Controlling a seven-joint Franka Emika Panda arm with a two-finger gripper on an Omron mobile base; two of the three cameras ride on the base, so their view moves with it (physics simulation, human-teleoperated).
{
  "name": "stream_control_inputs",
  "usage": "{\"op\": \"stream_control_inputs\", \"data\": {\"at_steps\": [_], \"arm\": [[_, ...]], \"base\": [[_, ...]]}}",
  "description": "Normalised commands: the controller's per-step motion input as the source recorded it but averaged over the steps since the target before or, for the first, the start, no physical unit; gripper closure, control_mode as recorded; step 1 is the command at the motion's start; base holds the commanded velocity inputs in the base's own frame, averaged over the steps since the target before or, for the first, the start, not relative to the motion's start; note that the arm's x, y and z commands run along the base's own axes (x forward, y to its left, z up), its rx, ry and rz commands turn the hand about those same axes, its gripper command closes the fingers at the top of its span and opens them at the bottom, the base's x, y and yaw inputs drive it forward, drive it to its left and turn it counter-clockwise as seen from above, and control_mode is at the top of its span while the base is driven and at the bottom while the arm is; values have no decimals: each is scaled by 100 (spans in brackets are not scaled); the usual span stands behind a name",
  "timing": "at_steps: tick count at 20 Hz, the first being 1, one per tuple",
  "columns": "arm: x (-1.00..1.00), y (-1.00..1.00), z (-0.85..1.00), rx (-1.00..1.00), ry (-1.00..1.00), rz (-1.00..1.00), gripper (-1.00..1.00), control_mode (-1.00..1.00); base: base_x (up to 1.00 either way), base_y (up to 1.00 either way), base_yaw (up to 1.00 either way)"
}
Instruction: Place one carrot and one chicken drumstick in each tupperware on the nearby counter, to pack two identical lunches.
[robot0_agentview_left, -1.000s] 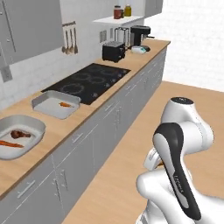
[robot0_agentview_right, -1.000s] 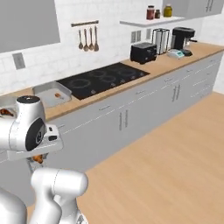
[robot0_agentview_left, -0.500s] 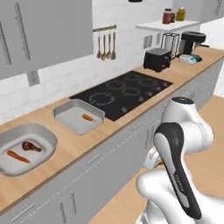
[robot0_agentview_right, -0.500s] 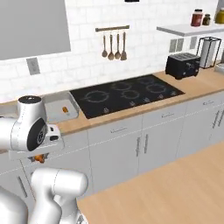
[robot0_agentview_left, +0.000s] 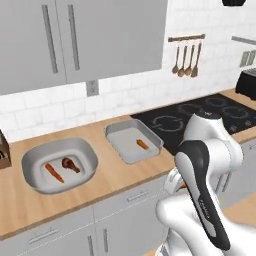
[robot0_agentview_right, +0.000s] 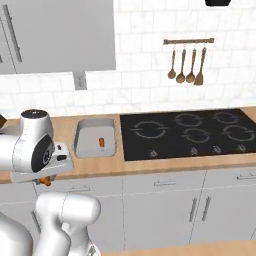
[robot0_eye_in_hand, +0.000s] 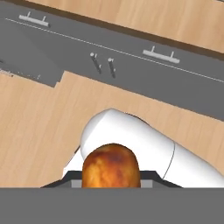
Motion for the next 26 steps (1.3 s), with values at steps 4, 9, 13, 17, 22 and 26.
{"op": "stream_control_inputs", "data": {"at_steps": [4,9,13,17,22,26], "arm": [[0,0,0,0,0,0,100,100],[0,0,0,0,0,0,100,100],[0,0,0,0,0,0,100,100],[0,0,0,0,0,0,100,100],[0,0,0,0,0,0,100,100],[21,0,0,0,0,0,100,-100]], "base": [[7,-57,28],[27,-61,6],[84,-1,16],[84,0,17],[43,0,9],[2,0,0]]}}
